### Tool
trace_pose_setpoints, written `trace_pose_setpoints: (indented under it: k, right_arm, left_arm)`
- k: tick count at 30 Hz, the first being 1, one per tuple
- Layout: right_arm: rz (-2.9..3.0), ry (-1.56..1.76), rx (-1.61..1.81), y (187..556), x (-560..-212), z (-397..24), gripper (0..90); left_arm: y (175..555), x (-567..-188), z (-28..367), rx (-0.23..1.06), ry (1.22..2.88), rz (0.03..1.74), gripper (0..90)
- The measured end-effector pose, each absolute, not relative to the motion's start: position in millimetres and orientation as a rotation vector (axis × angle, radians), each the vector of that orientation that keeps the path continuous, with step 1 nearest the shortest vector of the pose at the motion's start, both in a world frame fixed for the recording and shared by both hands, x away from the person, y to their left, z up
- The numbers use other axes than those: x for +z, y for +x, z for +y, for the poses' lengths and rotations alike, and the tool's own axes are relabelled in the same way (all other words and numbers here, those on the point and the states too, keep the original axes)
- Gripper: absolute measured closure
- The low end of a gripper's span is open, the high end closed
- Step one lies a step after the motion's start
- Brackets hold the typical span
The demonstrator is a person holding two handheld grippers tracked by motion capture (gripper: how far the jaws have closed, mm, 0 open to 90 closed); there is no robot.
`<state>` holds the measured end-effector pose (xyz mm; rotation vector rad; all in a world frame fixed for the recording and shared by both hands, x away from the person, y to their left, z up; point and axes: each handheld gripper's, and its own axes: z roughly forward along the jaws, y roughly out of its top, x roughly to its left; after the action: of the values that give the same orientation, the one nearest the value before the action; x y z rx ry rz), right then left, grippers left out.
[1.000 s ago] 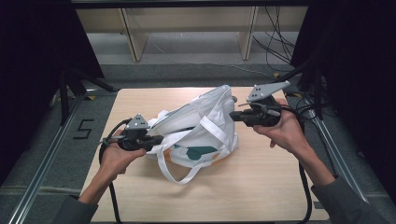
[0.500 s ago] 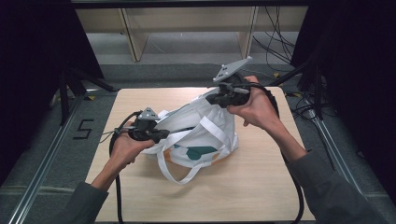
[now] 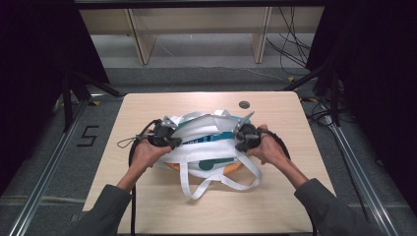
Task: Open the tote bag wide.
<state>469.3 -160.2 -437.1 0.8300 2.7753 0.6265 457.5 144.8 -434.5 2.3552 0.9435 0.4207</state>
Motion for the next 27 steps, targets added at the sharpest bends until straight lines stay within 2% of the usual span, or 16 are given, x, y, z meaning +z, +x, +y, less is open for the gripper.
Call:
trace_pose_setpoints:
  k: [2,3,9,11,14,19,25,27]
  right_arm:
    - [2.747,0.829,0.673,464,-441,-165,90.0]
    - [2.756,0.832,0.674,463,-434,-167,90.0]
    - [2.628,0.766,0.92,463,-387,-160,90.0]
    - [2.623,0.749,0.949,467,-387,-150,90.0]
    - [2.657,0.724,0.9,473,-400,-133,90.0]
    - [2.769,0.734,0.853,466,-415,-128,90.0]
    - [2.902,0.661,0.685,430,-458,-133,90.0]
    - [2.895,0.646,0.656,424,-464,-132,90.0]
  left_arm:
    - [465,-444,150,0.352,2.266,1.028,89.4]
    - [465,-441,151,0.362,2.244,1.031,89.5]
    - [445,-403,136,0.385,2.219,0.94,88.9]
    - [446,-397,123,0.374,2.237,0.872,88.6]
    - [458,-403,107,0.352,2.296,0.843,88.5]
    - [496,-417,89,0.359,2.39,0.911,89.3]
    - [545,-426,94,0.459,2.318,1.098,89.5]
    - [557,-432,99,0.411,2.253,1.203,89.6]
